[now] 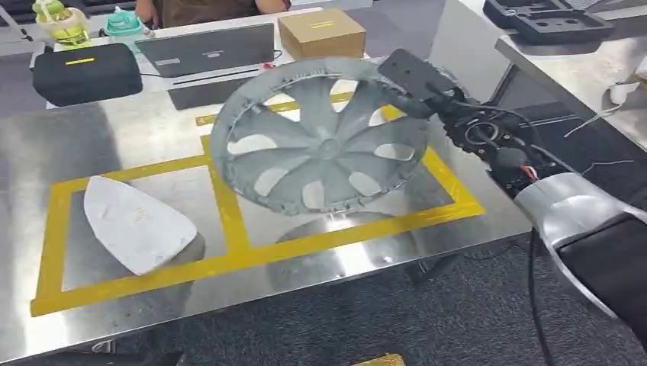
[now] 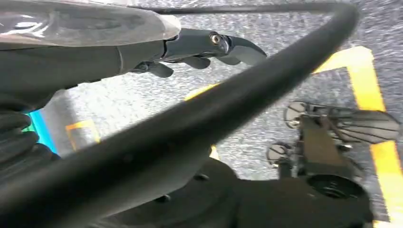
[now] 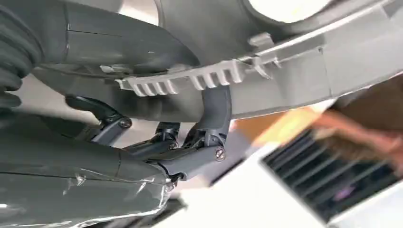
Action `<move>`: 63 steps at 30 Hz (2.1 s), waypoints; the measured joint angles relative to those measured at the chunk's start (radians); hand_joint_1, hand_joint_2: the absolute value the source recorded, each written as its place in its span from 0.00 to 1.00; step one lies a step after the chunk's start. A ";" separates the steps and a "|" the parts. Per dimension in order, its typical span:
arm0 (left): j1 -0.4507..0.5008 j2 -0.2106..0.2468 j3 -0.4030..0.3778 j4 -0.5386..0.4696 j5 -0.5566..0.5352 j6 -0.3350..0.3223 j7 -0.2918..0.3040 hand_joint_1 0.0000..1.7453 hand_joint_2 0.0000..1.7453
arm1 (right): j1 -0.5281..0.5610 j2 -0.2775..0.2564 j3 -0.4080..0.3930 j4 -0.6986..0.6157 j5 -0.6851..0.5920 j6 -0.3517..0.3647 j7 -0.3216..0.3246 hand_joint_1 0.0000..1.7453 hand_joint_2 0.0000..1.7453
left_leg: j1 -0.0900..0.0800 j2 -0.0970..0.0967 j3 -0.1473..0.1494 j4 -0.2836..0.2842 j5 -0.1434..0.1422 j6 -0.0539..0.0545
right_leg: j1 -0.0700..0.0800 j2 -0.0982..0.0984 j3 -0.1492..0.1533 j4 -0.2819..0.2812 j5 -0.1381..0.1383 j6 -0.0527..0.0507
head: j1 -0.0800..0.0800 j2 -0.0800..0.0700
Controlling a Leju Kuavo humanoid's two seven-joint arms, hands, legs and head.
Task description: Take the parts from the cabinet and place them on the table.
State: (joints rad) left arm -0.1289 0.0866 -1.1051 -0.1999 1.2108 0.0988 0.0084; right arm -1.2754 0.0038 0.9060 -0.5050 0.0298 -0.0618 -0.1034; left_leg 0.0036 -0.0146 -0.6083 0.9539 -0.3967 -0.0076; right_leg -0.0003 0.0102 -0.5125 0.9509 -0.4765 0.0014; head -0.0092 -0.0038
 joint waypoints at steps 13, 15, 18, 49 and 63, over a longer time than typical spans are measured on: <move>-0.001 -0.004 0.000 0.000 0.007 -0.003 -0.007 0.00 1.00 | -0.034 -0.005 0.043 0.085 0.023 -0.004 0.005 1.00 1.00 | -0.003 0.004 0.001 0.000 0.000 0.000 | 0.001 0.004 -0.001 0.000 0.001 0.000 | 0.000 0.000; -0.001 -0.005 0.000 0.000 0.007 -0.003 -0.007 0.00 1.00 | -0.035 -0.005 0.045 0.092 0.024 -0.004 0.005 1.00 1.00 | -0.003 0.004 0.002 0.000 0.000 0.000 | 0.001 0.005 0.000 0.000 0.001 0.000 | -0.001 0.000; -0.001 -0.005 0.000 0.000 0.007 -0.003 -0.008 0.00 1.00 | -0.036 -0.005 0.049 0.100 0.026 -0.004 0.005 1.00 1.00 | -0.003 0.004 0.002 0.000 0.000 0.000 | 0.001 0.005 0.000 0.000 0.001 0.000 | -0.001 0.000; -0.005 -0.006 0.000 0.000 0.026 0.000 -0.067 0.00 1.00 | -0.040 0.024 0.068 0.120 0.044 0.007 -0.029 1.00 1.00 | -0.003 0.004 0.003 -0.001 0.000 0.000 | 0.001 0.004 0.001 0.000 0.000 0.000 | 0.000 0.000; -0.008 -0.007 0.029 0.000 0.119 0.085 -0.216 0.00 1.00 | -0.029 0.045 0.066 0.129 0.053 0.009 -0.051 0.00 0.00 | -0.003 0.004 0.003 -0.001 0.000 0.000 | 0.001 0.004 0.001 0.000 0.000 0.000 | 0.000 0.000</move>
State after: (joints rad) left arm -0.1372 0.0797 -1.0758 -0.1999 1.3294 0.1835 -0.2075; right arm -1.3047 0.0484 0.9724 -0.3765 0.0832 -0.0530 -0.1545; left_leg 0.0008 -0.0105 -0.6055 0.9532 -0.3969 -0.0078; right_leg 0.0005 0.0144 -0.5114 0.9509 -0.4760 0.0017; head -0.0088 -0.0038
